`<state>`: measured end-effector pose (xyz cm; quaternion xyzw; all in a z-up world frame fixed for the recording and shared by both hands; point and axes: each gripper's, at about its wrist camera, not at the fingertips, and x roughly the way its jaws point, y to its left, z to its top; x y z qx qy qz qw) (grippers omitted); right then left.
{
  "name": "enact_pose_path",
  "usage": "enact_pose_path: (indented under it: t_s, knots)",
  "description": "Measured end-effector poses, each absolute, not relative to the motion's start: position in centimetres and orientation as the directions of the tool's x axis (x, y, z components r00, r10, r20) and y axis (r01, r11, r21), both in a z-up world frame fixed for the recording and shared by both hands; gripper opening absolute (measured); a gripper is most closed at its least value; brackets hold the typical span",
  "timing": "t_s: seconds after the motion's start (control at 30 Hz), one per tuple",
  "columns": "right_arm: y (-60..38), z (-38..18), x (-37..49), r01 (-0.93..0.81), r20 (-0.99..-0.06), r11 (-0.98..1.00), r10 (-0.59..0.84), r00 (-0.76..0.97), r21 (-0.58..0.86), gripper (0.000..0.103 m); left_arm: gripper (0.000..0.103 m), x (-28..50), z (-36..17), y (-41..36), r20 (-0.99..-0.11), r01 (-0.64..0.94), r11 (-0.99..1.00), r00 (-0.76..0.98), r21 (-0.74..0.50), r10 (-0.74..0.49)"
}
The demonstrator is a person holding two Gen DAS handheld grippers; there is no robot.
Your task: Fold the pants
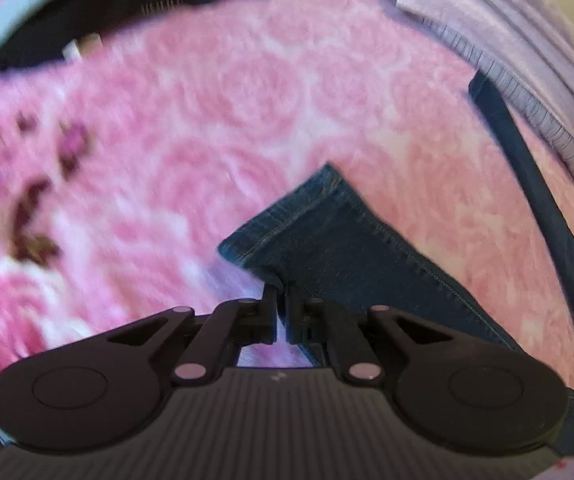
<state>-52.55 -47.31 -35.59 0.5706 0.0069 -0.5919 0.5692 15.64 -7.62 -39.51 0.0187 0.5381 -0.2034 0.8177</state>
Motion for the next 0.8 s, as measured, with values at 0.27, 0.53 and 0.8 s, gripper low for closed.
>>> enact_pose_path:
  t_s: [0.27,0.53,0.8]
  knots:
    - [-43.0,-38.5,-53.3,0.689,-0.808,-0.463,-0.494,0.322,0.558,0.018,0.011,17.4,-40.0,-3.2,-0.92,0.286,0.957,0.36,-0.051,-0.156]
    - [-47.1,-32.5,-52.4,0.9,-0.852,-0.36,-0.523,0.023,0.246,0.035,0.024,16.0,-34.7,-4.6,-0.91,0.395,0.917,0.359,-0.055,-0.209]
    - [-51.8,-31.4,-49.0,0.813,-0.806,-0.451,-0.591,0.037,0.368,0.04,0.05,22.6,-35.8,-23.4,-0.827,0.553,0.774,0.246,-0.309,-0.505]
